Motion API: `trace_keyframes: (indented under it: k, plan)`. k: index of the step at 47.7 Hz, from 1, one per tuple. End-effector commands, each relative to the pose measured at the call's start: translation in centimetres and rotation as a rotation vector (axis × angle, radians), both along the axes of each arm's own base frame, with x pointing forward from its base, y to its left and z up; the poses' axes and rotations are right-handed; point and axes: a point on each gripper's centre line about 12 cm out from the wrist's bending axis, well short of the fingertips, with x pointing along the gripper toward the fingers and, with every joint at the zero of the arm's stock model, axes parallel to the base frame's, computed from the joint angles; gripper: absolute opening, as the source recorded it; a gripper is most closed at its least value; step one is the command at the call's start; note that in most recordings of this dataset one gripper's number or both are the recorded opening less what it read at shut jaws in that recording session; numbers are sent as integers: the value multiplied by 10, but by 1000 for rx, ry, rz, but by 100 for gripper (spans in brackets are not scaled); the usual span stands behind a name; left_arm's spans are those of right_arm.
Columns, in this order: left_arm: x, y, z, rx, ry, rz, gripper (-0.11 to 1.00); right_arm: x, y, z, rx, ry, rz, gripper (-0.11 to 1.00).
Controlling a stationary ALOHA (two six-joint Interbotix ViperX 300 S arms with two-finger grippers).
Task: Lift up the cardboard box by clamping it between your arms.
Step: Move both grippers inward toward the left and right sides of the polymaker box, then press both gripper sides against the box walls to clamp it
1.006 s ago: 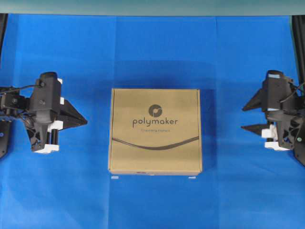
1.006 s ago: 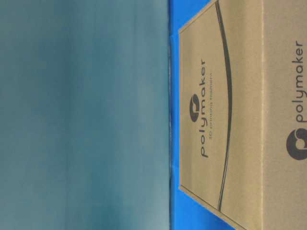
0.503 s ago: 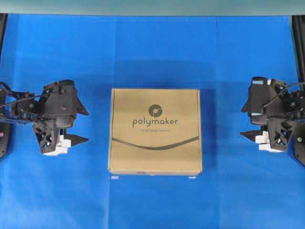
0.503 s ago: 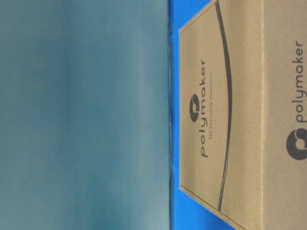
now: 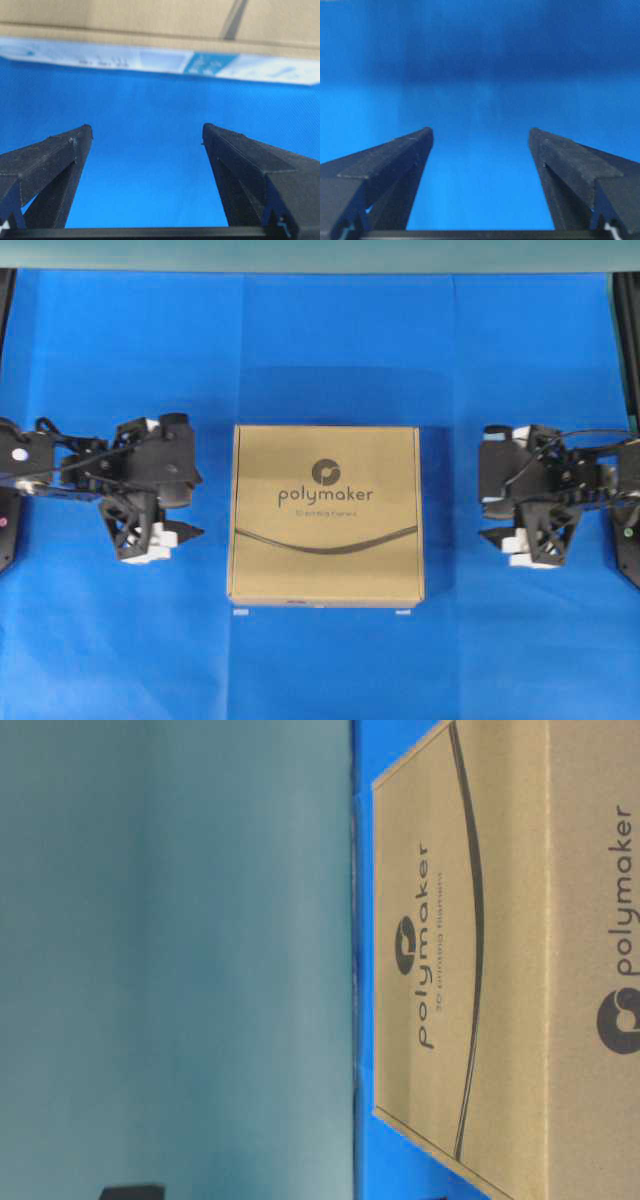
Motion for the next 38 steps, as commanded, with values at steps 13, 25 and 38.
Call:
trace_keyframes:
  k: [13, 25, 38]
  plan:
    - [33, 3, -6, 0, -2, 0, 86, 48, 2, -5, -6, -55, 26, 99]
    - [43, 3, -8, 1, -1, -1, 86, 70, 1, -6, -6, -61, 27, 99]
    - [43, 4, -5, 3, -3, -2, 86, 73, 2, -4, -3, -63, 23, 99]
